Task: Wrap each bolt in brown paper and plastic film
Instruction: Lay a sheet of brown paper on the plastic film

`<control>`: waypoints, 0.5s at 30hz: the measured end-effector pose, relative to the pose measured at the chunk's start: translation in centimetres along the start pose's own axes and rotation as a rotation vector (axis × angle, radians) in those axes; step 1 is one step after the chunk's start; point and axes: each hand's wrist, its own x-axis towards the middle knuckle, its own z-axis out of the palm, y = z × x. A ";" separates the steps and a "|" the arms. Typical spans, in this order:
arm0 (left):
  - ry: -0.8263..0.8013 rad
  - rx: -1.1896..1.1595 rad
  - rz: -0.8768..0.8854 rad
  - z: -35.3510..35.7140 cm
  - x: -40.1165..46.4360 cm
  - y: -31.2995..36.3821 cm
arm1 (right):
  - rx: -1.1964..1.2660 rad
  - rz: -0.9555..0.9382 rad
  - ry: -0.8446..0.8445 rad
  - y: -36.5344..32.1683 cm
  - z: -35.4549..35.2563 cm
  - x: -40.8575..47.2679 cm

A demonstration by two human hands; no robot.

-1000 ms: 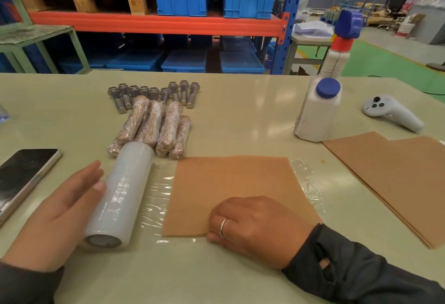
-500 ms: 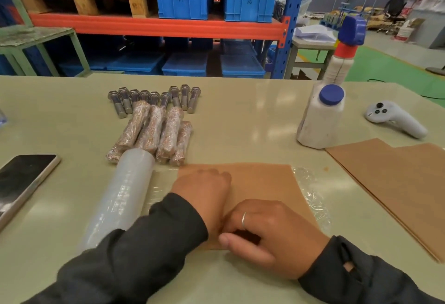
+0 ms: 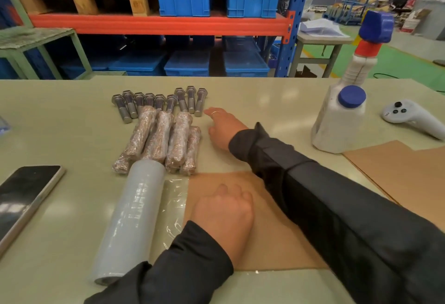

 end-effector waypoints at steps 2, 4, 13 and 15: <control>-0.008 -0.001 -0.018 0.0 0.0 0.2 | 0.018 -0.033 0.000 -0.4 1.2 2.1; -0.006 -0.004 -0.029 0.1 0.0 0.2 | 0.009 -0.074 -0.015 -0.6 1.7 3.7; 0.055 0.008 -0.049 0.5 0.2 0.3 | -0.168 -0.089 0.000 0.2 1.5 5.7; 0.056 0.006 -0.049 0.6 0.2 0.3 | -0.204 -0.080 0.102 0.2 1.4 5.2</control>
